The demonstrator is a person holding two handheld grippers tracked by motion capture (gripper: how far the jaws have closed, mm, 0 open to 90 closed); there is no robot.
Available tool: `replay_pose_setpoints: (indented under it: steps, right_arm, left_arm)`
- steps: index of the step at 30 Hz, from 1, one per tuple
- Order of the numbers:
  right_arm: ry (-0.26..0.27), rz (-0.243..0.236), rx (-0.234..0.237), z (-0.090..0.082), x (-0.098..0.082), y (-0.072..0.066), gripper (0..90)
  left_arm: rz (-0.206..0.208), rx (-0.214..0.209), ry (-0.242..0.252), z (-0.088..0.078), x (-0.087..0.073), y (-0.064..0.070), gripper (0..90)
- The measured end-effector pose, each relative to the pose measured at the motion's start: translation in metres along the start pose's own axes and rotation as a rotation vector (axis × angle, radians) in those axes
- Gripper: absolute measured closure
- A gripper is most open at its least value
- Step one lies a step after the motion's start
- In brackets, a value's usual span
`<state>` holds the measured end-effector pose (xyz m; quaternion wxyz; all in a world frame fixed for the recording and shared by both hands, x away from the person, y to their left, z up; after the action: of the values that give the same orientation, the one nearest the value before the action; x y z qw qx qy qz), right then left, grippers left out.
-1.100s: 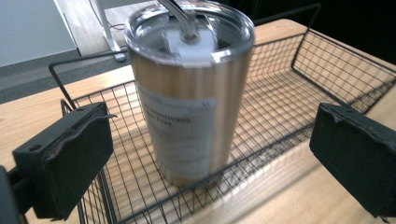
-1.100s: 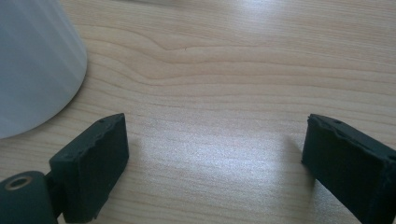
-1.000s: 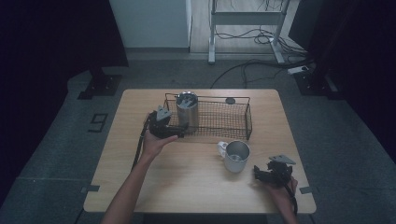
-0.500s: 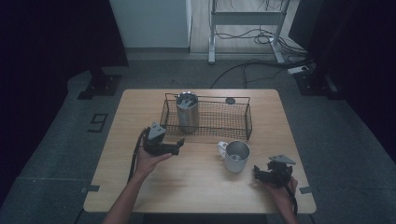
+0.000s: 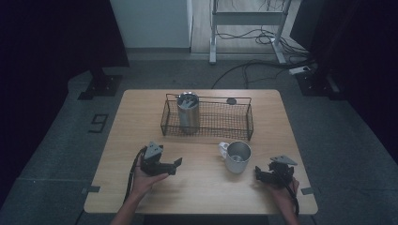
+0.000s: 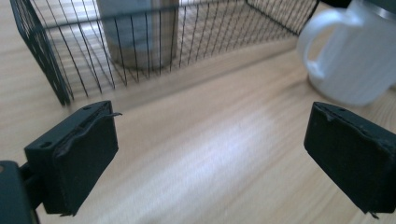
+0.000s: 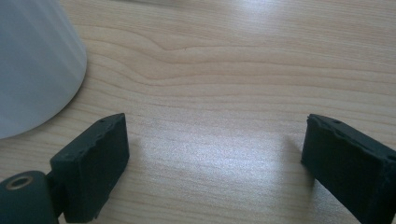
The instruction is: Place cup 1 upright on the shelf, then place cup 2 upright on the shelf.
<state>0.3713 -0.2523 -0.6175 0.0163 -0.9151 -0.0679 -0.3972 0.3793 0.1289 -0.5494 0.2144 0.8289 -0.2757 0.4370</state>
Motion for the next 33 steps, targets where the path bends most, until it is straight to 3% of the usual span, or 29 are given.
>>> replay_pose_setpoints:
  steps: [9, 23, 33]
  right_arm:
    - [0.003, -0.002, 0.000, 0.000, 0.000, 0.000, 7.8]
    - [0.025, -0.022, -0.007, -0.004, 0.000, 0.002, 11.8]
    - [0.094, 0.029, 0.065, -0.025, 0.010, 0.004, 12.7]
  left_arm:
    - [-0.010, -0.002, -0.042, 0.002, -0.024, 0.005, 3.5]
    - [-0.027, 0.005, -0.036, -0.001, -0.027, 0.001, 4.1]
    - [-0.036, -0.001, -0.040, -0.001, -0.029, 0.001, 4.6]
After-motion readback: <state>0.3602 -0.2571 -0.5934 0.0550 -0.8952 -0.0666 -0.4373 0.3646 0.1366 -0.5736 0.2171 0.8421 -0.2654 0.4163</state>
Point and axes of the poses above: each handheld gripper's, and its own axes: z roughly forward along the jaws, x roughly out of its top, y roughly to its right, the point moved 9 cm from there along z, roughly forward along the jaws, and after that the axes turned 3 degrees about -x, right-handed, at the moved point
